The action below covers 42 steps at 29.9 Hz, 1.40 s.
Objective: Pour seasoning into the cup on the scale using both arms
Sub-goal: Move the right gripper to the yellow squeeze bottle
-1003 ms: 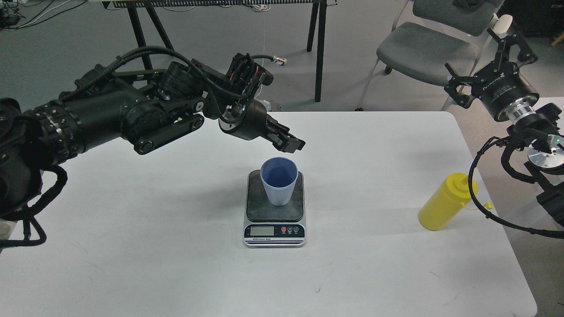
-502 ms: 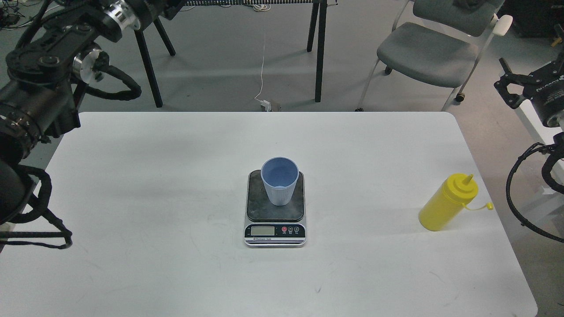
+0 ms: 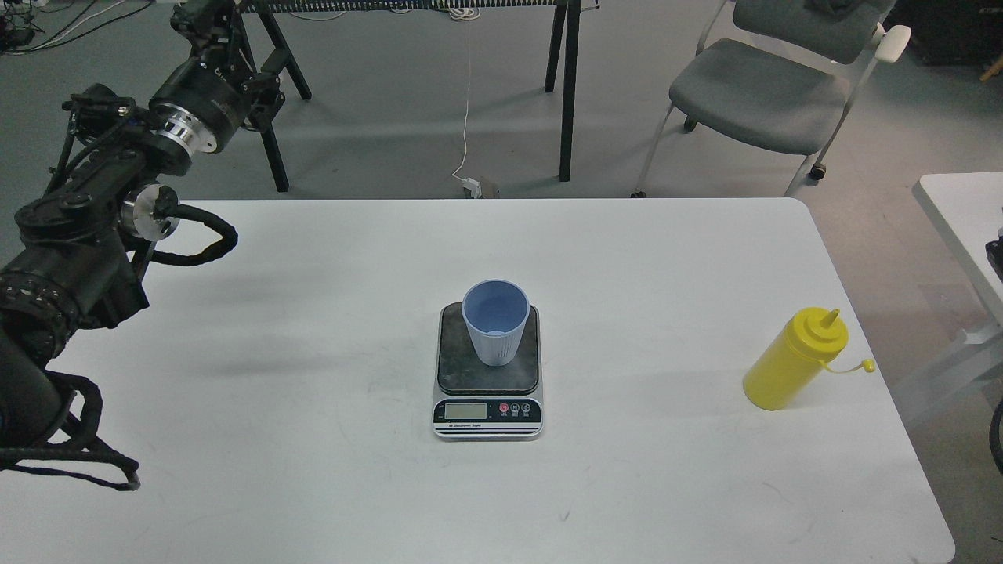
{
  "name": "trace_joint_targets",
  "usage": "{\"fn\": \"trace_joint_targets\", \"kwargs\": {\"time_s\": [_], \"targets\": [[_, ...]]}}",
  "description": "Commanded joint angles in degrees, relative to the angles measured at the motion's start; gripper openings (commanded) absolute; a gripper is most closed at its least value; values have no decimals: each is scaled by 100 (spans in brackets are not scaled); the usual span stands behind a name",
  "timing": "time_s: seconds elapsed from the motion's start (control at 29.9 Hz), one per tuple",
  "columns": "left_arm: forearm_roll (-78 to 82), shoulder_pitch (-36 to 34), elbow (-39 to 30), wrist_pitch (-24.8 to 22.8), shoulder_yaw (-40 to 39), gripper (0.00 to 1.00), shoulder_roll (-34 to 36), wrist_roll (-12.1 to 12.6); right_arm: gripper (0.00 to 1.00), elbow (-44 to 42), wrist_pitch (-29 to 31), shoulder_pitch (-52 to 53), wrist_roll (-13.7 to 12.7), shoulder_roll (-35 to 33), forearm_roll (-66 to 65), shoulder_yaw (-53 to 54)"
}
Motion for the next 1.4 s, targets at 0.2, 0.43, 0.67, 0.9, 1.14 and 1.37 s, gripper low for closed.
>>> {"fn": "trace_joint_targets", "kwargs": {"time_s": [0.2, 0.43, 0.67, 0.9, 1.14, 1.37], "targets": [[-8, 304, 3, 0, -6, 85, 58, -1, 100, 2034, 0, -1684, -142, -61, 478, -17], [-8, 348, 3, 0, -6, 85, 67, -1, 99, 2431, 0, -2185, -318, 133, 382, -70], [-8, 348, 3, 0, -6, 86, 14, -1, 100, 2458, 0, -2371, -230, 493, -207, -26], [1, 357, 3, 0, 3, 86, 22, -1, 100, 2397, 0, -2371, -63, 862, -488, -8], [1, 366, 3, 0, 11, 86, 23, -1, 100, 2361, 0, -2310, -28, 1161, -594, 44], [54, 375, -6, 0, 64, 87, -4, -1, 100, 2203, 0, -2213, -28, 1363, -629, 97]]}}
